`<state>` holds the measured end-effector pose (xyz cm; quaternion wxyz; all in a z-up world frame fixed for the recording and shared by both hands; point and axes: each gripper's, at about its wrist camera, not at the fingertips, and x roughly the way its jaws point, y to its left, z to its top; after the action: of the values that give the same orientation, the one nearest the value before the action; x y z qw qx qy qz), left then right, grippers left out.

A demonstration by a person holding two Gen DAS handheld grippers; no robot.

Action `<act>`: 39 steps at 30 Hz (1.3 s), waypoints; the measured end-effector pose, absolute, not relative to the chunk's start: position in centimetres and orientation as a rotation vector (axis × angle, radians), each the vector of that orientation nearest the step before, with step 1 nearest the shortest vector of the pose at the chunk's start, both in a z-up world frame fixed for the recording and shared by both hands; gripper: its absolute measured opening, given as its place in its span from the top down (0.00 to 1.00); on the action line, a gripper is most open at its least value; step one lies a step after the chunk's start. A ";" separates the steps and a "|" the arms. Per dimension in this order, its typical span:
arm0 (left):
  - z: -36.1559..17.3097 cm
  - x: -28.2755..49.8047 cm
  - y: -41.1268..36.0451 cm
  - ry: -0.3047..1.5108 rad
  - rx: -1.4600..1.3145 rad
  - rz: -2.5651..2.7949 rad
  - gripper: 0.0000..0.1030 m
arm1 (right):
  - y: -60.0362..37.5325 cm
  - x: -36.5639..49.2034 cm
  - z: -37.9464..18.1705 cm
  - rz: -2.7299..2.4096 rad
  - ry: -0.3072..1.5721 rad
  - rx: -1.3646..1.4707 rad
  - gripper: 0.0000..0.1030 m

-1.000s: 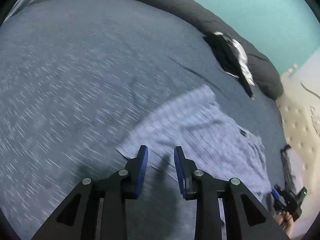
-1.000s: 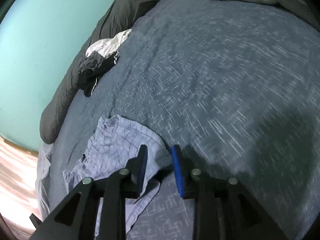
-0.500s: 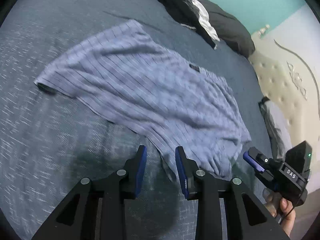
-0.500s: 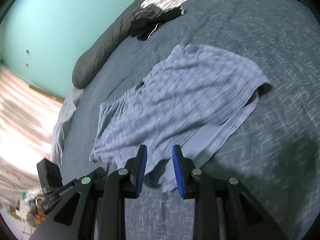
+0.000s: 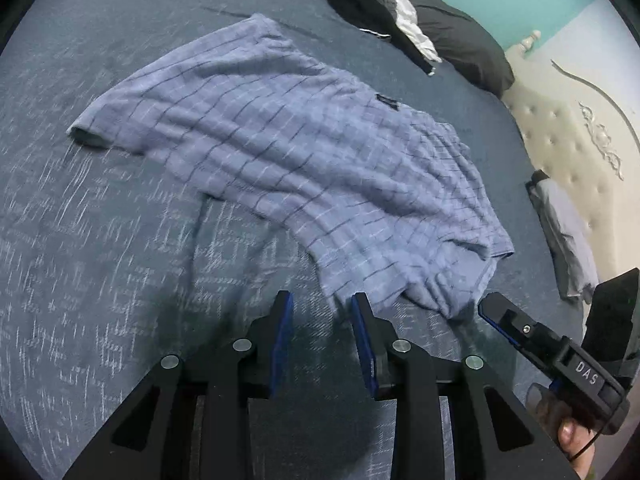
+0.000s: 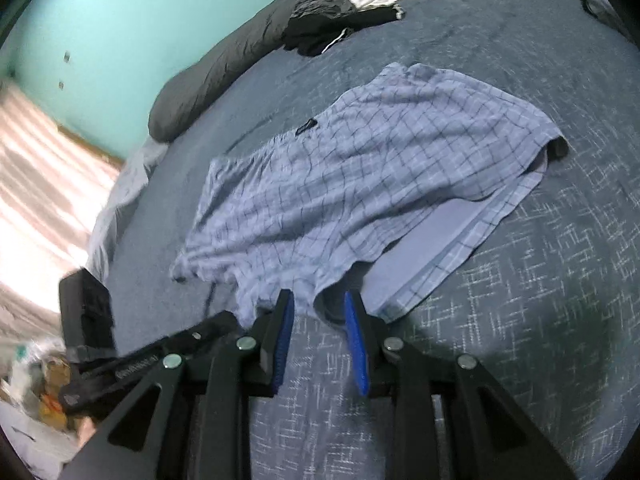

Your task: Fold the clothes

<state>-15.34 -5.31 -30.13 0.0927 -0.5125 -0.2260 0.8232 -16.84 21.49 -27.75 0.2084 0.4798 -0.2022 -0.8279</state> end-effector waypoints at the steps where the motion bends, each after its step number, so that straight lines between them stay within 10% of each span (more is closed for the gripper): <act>1: -30.2 -15.2 -5.4 -0.670 -1.523 2.446 0.67 | 21.2 -16.9 -27.9 -2.302 -0.533 1.339 0.74; 27: -30.3 -15.8 -4.0 -0.639 -1.501 2.365 0.59 | 22.3 -16.4 -27.4 -2.267 -0.454 1.238 0.99; 36: -30.6 -15.8 -3.8 -0.630 -1.512 2.369 0.59 | 22.4 -17.2 -28.1 -2.266 -0.472 1.263 0.95; 39: -30.5 -15.8 -3.9 -0.635 -1.512 2.368 0.59 | 22.3 -17.5 -28.1 -2.274 -0.468 1.265 0.77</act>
<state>-15.84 -3.89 -30.54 0.1301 -0.5204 -0.2184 0.8152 -17.50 22.28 -28.13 0.2466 0.4637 -0.1716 -0.8335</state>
